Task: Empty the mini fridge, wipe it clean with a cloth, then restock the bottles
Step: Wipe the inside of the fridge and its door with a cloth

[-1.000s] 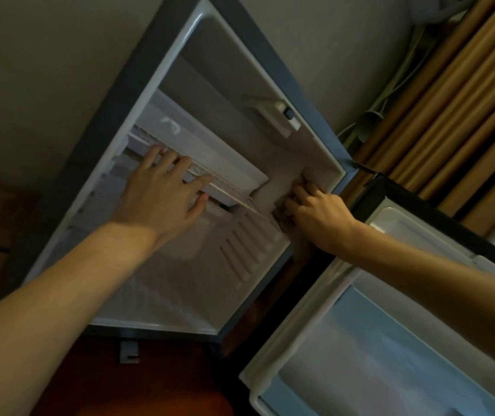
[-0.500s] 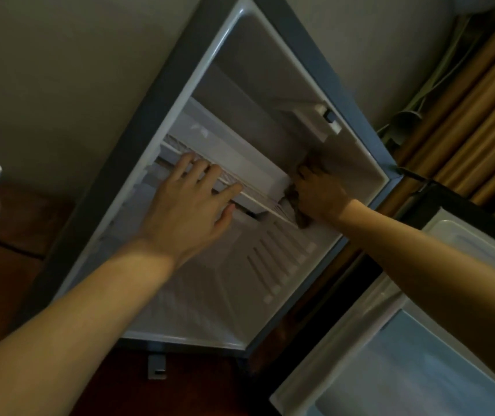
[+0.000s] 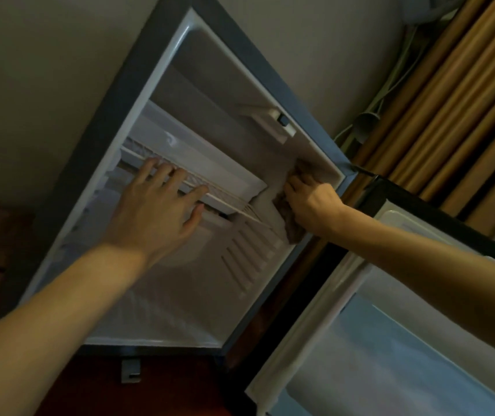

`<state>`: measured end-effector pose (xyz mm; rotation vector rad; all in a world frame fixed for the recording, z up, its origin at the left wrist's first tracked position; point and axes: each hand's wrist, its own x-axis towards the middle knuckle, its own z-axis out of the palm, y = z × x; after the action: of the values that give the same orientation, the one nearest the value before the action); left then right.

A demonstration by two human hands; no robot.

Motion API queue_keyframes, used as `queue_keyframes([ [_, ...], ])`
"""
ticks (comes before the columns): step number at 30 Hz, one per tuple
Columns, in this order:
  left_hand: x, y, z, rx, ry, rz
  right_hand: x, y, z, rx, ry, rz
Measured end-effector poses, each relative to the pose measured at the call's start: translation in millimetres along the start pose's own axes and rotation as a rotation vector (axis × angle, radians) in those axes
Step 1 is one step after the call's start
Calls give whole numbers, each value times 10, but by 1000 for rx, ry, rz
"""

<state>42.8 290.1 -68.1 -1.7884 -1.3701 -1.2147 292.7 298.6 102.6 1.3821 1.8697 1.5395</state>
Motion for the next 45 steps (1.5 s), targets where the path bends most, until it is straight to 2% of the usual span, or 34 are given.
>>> queue_keyframes([
  [3, -1, -26, 23, -3, 2, 11, 435, 5, 61, 3, -114, 25],
  [7, -30, -68, 75, -2, 22, 28, 857, -12, 236, -3, -47, -23],
  [11, -35, -76, 69, -15, 33, 42, 1010, 21, 273, 58, -68, -63],
  [16, -14, -51, 45, -18, 22, 39, 593, 44, 107, 75, -67, -14],
  [19, -9, -23, -10, -13, 0, 29, 152, 162, 83, 120, 51, -133],
  [22, 2, 0, -33, -17, -37, 10, -94, 260, 84, 66, 44, -130],
  [26, 8, 8, -61, -15, -55, 7, 39, 201, 49, 72, 96, -150],
  [30, -14, -42, -7, -22, -33, 28, 422, 64, 87, 45, 37, -74],
  [32, -26, -62, 36, -24, -13, 36, 606, 34, 161, 69, 103, -94],
  [36, -22, -87, 61, -27, 22, 53, 774, 0, 198, 47, 44, -83],
  [39, -10, -64, 35, -15, 14, 43, 701, 14, 84, 50, 127, -82],
  [41, -5, -40, 21, -22, 14, 38, 517, 78, 44, 38, 49, -82],
  [45, 9, -13, -6, -13, 11, 22, 58, 287, -76, 14, 78, -149],
])
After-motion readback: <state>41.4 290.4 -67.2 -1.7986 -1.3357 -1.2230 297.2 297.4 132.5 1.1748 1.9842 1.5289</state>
